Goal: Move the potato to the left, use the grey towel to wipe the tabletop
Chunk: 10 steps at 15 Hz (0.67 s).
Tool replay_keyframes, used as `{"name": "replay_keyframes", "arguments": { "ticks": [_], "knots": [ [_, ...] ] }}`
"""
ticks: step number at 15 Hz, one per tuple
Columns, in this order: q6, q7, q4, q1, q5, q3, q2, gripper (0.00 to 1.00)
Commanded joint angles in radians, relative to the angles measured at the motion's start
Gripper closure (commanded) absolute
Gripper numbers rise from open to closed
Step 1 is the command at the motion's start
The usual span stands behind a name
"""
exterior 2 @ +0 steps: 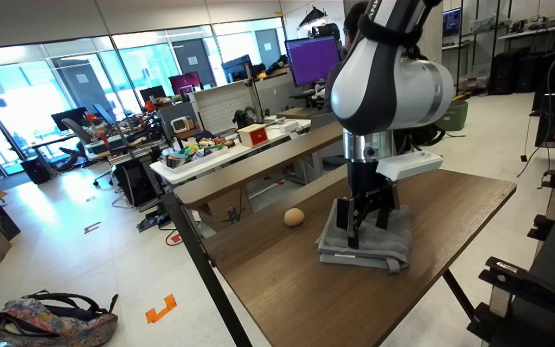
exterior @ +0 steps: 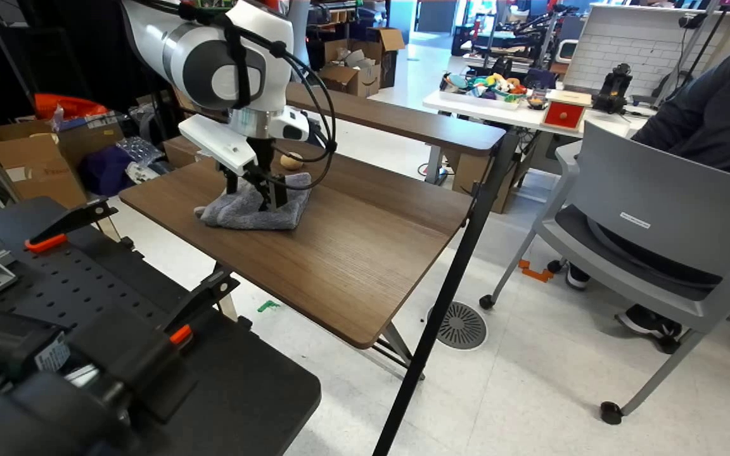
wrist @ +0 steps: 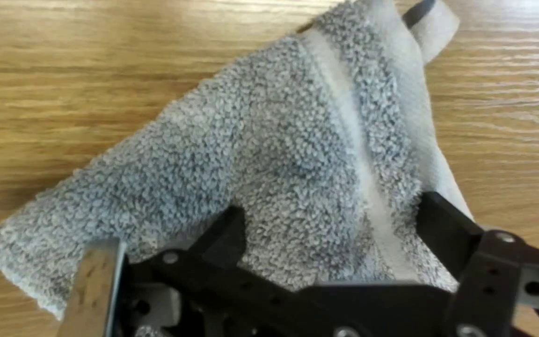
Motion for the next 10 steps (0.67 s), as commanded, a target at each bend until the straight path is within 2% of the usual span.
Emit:
{"name": "replay_keyframes", "arguments": {
  "ticks": [1, 5, 7, 10],
  "knots": [
    [0.049, -0.063, -0.027, -0.051, 0.076, 0.100, 0.019, 0.00],
    [0.117, -0.131, -0.030, -0.095, 0.167, 0.245, 0.062, 0.00],
    [0.147, -0.128, -0.008, -0.090, 0.174, 0.281, 0.094, 0.00],
    [0.141, -0.071, 0.045, -0.051, 0.145, 0.234, 0.114, 0.00]
  ]
}}
